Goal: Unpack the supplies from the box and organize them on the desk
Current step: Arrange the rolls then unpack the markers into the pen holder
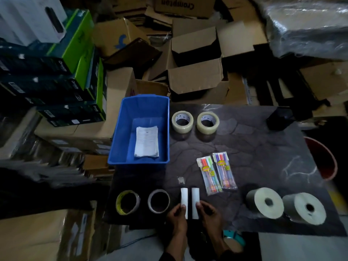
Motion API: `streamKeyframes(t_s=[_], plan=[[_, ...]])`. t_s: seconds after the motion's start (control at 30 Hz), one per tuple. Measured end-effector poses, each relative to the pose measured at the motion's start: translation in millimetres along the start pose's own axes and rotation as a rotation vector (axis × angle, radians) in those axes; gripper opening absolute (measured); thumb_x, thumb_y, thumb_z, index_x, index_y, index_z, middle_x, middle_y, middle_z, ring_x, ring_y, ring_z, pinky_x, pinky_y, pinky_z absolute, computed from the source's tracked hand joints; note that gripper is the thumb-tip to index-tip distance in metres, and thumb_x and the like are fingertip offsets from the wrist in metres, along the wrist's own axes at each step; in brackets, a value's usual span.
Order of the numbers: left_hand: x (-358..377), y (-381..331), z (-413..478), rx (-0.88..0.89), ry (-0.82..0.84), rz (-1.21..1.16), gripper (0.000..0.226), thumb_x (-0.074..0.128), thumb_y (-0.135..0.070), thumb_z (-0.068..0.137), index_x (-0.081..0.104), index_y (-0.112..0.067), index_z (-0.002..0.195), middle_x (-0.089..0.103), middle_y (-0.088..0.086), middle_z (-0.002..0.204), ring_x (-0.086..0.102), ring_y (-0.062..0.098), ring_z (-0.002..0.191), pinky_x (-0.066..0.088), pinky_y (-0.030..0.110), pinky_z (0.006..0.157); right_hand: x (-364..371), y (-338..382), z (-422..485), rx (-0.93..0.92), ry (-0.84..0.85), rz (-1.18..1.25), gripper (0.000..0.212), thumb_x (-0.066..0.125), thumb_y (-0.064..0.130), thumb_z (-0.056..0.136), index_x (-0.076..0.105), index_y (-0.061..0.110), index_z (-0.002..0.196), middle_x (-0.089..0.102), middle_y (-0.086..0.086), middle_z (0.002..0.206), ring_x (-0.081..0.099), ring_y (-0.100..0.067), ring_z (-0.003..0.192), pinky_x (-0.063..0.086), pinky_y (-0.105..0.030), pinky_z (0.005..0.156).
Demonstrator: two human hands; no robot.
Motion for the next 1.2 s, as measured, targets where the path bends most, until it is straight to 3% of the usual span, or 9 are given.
streamKeyframes(t_s=[0.1, 0.27, 0.53, 0.73, 0.87, 0.97, 1.03, 1.1, 1.2], plan=[[0, -6, -5, 0.037, -0.064, -0.051, 0.029, 0.070, 0.001, 0.085, 0.067, 0.009, 0.112, 0.070, 0.025, 0.108, 0.064, 0.026, 0.095, 0.050, 0.040, 0.091, 0, -1, -3, -0.013, -0.012, -0.026, 0.005, 0.078, 0.009, 0.083, 0.077, 0.011, 0.087, 0.079, 0.000, 0.081, 0.070, -0.002, 0.071, 0.054, -0.016, 0.067], [0, -8, -11, 0.040, -0.110, -0.091, 0.032, 0.073, 0.001, 0.082, 0.066, 0.012, 0.112, 0.069, 0.026, 0.106, 0.061, 0.024, 0.091, 0.044, 0.033, 0.085, 3, -1, -4, -0.034, -0.036, -0.051, 0.006, 0.078, 0.006, 0.082, 0.077, 0.011, 0.084, 0.078, 0.003, 0.080, 0.068, 0.002, 0.070, 0.052, -0.014, 0.069], [-2, -8, -9, 0.065, -0.187, -0.076, 0.035, 0.077, 0.000, 0.078, 0.067, 0.011, 0.110, 0.070, 0.028, 0.104, 0.062, 0.026, 0.086, 0.045, 0.034, 0.081, -7, 7, -7, -0.052, -0.007, -0.018, 0.006, 0.072, 0.006, 0.089, 0.076, 0.005, 0.084, 0.078, -0.005, 0.080, 0.068, -0.004, 0.073, 0.054, -0.018, 0.069], [2, -13, -5, 0.044, -0.216, -0.077, 0.038, 0.077, 0.005, 0.076, 0.063, 0.018, 0.109, 0.066, 0.035, 0.106, 0.064, 0.047, 0.103, 0.048, 0.040, 0.088, -27, 15, -1, -0.009, -0.031, -0.001, 0.010, 0.072, 0.010, 0.089, 0.077, 0.012, 0.080, 0.077, 0.002, 0.074, 0.066, -0.003, 0.069, 0.051, -0.017, 0.068], [1, -26, -29, 0.068, -0.227, -0.068, 0.033, 0.080, -0.006, 0.078, 0.066, 0.011, 0.103, 0.069, 0.027, 0.104, 0.066, 0.033, 0.093, 0.047, 0.035, 0.086, -59, 34, -1, 0.003, -0.052, 0.014, 0.013, 0.070, 0.019, 0.092, 0.079, 0.012, 0.084, 0.077, 0.002, 0.074, 0.069, -0.009, 0.072, 0.053, -0.023, 0.068], [27, -37, -51, 0.222, -0.176, -0.027, 0.022, 0.079, -0.001, 0.077, 0.067, 0.003, 0.094, 0.069, 0.022, 0.097, 0.064, -0.004, 0.068, 0.054, 0.026, 0.079, -99, 62, 1, -0.045, -0.078, -0.022, 0.015, 0.063, 0.024, 0.097, 0.073, 0.022, 0.086, 0.075, 0.017, 0.074, 0.066, 0.004, 0.068, 0.051, -0.010, 0.064], [61, -43, -69, 0.457, -0.094, 0.092, 0.023, 0.084, -0.011, 0.073, 0.069, -0.009, 0.090, 0.070, 0.016, 0.094, 0.061, -0.015, 0.076, 0.052, 0.031, 0.087, -140, 80, 7, -0.166, -0.247, -0.058, 0.020, 0.062, 0.026, 0.097, 0.074, 0.026, 0.081, 0.076, 0.007, 0.079, 0.067, 0.001, 0.073, 0.051, -0.011, 0.068], [100, -45, -84, 0.714, 0.050, 0.259, 0.032, 0.078, -0.042, 0.072, 0.070, -0.022, 0.096, 0.070, 0.002, 0.098, 0.063, -0.003, 0.090, 0.051, 0.038, 0.087, -184, 94, 15, -0.268, -0.428, -0.157, 0.023, 0.058, 0.043, 0.097, 0.073, 0.034, 0.082, 0.074, 0.002, 0.087, 0.067, -0.005, 0.082, 0.053, -0.022, 0.074], [153, -32, -95, 0.976, 0.298, 0.674, 0.065, 0.059, -0.071, 0.077, 0.064, -0.023, 0.121, 0.066, -0.004, 0.119, 0.062, 0.014, 0.110, 0.048, 0.032, 0.097, -254, 104, 30, -0.363, -0.666, -0.409, 0.040, 0.045, 0.058, 0.092, 0.069, 0.027, 0.097, 0.068, -0.004, 0.100, 0.060, -0.024, 0.097, 0.049, -0.037, 0.083]])
Point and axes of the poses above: each hand's wrist, its own z-axis towards the middle knuckle, its own x-axis out of the palm, y = z × x, the point moved 1 cm from there along z, towards the middle knuckle
